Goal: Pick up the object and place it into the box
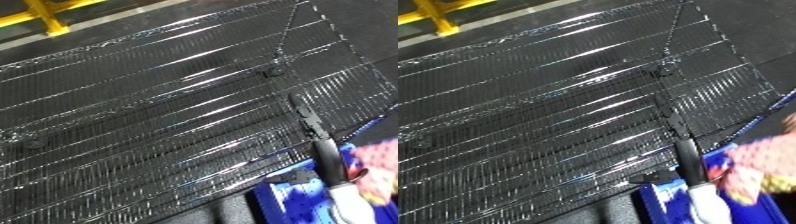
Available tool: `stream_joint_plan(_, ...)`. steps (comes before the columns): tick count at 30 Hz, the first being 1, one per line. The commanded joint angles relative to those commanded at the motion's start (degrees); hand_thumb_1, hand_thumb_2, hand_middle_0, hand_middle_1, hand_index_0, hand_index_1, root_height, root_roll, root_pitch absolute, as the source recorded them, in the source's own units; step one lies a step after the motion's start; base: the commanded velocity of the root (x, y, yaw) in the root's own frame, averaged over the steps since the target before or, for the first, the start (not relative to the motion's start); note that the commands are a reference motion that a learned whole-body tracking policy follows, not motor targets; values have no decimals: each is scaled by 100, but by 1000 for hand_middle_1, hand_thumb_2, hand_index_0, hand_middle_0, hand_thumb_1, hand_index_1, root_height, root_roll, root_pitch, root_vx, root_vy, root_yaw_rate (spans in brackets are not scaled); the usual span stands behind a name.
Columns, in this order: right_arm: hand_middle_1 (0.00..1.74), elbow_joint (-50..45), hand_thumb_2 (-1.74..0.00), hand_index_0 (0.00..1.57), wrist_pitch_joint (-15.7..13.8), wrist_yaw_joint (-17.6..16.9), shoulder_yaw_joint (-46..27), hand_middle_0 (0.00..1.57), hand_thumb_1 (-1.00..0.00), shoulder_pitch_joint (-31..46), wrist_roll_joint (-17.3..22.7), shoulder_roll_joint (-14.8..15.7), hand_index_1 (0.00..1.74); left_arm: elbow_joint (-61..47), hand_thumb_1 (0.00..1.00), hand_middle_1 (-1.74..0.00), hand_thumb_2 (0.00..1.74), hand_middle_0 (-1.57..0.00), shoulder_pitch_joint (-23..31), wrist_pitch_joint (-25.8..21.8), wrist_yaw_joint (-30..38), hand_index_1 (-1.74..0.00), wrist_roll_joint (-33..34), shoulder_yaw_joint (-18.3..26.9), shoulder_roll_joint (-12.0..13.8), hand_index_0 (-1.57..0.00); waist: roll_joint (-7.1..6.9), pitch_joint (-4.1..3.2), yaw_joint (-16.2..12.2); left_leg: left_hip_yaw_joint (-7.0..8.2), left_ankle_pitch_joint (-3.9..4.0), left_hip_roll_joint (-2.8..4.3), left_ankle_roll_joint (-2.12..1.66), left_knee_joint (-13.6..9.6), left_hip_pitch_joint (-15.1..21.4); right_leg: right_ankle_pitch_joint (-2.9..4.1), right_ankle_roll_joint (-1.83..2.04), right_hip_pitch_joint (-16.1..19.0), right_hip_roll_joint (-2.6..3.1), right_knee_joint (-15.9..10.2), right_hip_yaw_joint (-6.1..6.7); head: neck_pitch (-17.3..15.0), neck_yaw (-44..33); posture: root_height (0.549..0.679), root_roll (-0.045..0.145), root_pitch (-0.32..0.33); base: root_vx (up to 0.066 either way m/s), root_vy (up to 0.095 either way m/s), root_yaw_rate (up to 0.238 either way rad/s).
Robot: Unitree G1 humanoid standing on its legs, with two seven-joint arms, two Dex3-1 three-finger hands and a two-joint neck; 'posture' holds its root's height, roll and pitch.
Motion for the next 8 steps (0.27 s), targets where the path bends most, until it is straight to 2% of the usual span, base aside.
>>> stream_joint_plan(8, 0, 32, 0, 0, -1, -52, 339, 0, 0, -327, 17, 96, 0, 66, 1000, -1740, 1740, -1570, -189, -16, 176, -1740, 68, -5, -33, -1570, -52, -18, 199, -97, -17, -36, 13, 48, -38, -26, 11, 15, -33, 65, -85, 65, -523, 640, 69, -167, 4, 7, 87)
